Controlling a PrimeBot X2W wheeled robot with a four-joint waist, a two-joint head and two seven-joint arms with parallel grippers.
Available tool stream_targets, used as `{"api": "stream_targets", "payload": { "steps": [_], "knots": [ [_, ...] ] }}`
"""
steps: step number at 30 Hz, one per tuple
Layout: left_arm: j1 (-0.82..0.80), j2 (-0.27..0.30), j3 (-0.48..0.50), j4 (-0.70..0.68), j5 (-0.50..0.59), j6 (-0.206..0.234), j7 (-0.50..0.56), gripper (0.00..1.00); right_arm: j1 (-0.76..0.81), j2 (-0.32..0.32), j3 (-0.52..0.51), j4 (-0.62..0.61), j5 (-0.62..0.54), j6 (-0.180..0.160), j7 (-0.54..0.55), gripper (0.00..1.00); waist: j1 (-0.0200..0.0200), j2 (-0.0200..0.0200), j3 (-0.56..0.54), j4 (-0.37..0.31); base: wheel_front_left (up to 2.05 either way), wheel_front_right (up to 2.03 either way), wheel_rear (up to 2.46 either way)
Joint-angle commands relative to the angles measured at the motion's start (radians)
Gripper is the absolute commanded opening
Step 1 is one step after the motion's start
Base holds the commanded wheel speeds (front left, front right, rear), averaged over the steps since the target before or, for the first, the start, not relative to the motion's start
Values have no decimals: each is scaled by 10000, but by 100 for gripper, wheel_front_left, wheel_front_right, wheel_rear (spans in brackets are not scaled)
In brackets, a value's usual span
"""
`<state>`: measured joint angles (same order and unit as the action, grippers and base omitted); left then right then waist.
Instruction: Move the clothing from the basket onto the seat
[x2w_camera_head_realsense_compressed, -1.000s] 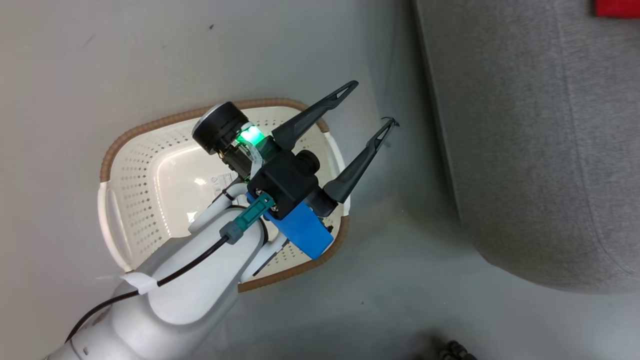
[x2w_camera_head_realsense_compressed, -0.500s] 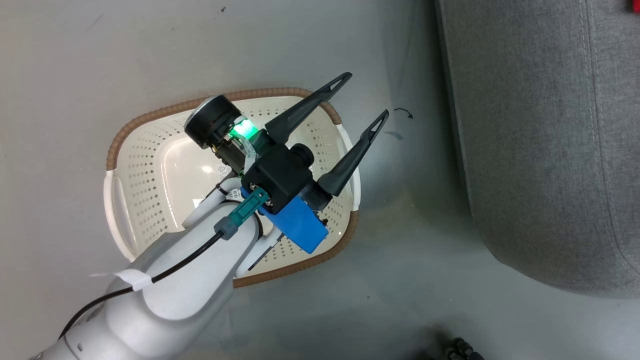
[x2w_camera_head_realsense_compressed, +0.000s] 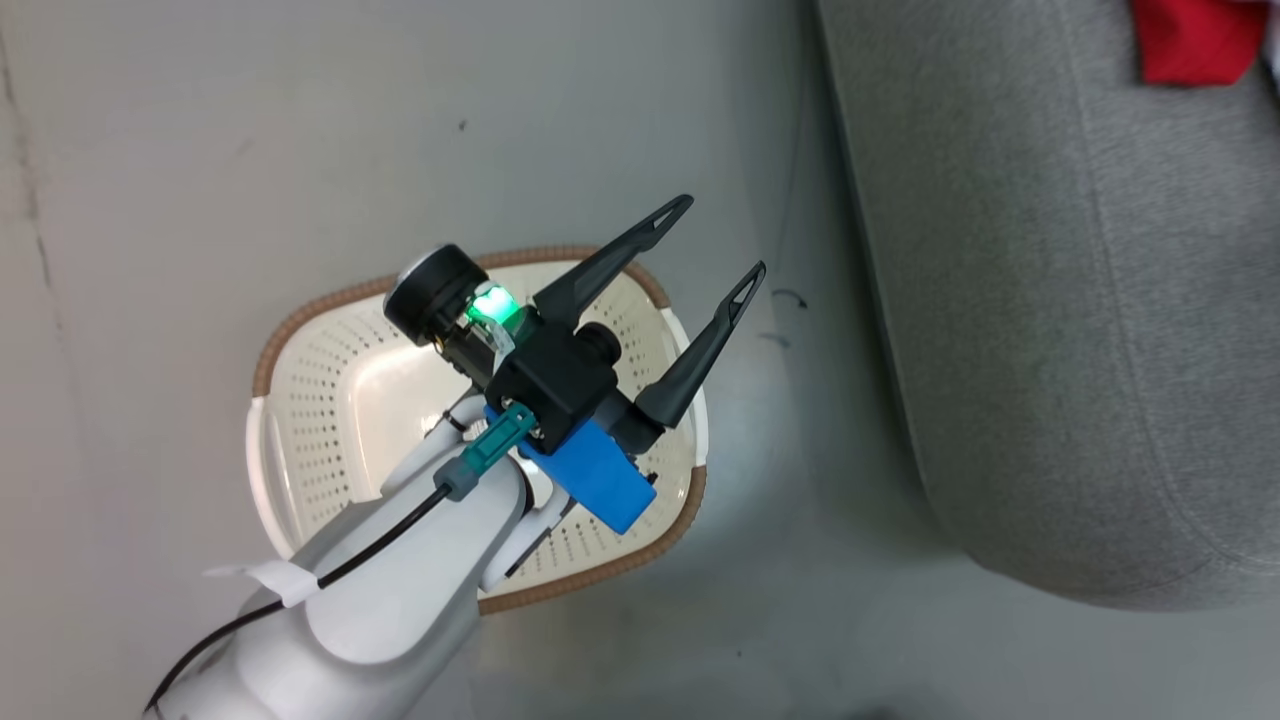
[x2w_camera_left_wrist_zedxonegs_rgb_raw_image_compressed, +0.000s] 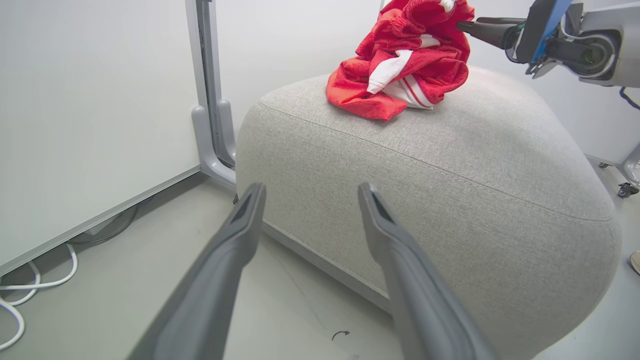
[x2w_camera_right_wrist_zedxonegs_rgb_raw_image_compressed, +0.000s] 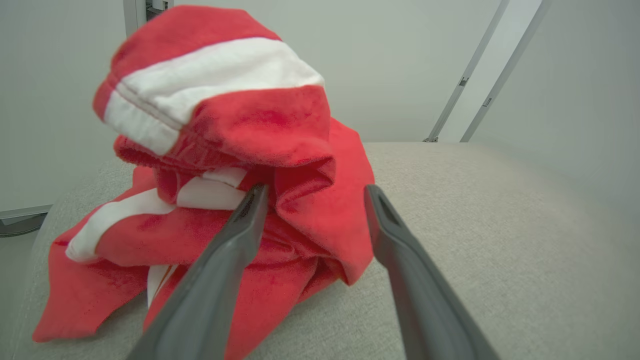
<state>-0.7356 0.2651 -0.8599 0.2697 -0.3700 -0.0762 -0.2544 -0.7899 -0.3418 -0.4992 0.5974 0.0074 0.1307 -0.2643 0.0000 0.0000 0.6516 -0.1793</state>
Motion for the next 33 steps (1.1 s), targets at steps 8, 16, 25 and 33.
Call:
{"api": "stream_targets", "payload": {
  "steps": [8, 16, 25, 33],
  "knots": [
    [952, -278, 599, 57, -289, 194, -113, 100, 2234, 531, 450, -1507, 350, 1, 2, 100, 0, 0, -1754, 142, 0, 0, 0],
    [2412, -418, 2115, -298, -230, 374, -117, 100, 3692, 1138, 1641, -3008, 590, 1, 2, 100, 0, 0, -3082, 680, 0, 0, 0],
    [3804, -795, 3848, -499, 228, 321, -117, 100, 4810, 1784, 2848, -4030, 672, 3, 2, 100, 0, 0, -4165, 1401, 0, 0, 0],
    [4802, -1240, 5379, -290, 682, 97, -110, 100, 5712, 2166, 3703, -4662, 777, 1, 2, 100, 0, 0, -5014, 2011, 0, 0, 0]
  ]
}}
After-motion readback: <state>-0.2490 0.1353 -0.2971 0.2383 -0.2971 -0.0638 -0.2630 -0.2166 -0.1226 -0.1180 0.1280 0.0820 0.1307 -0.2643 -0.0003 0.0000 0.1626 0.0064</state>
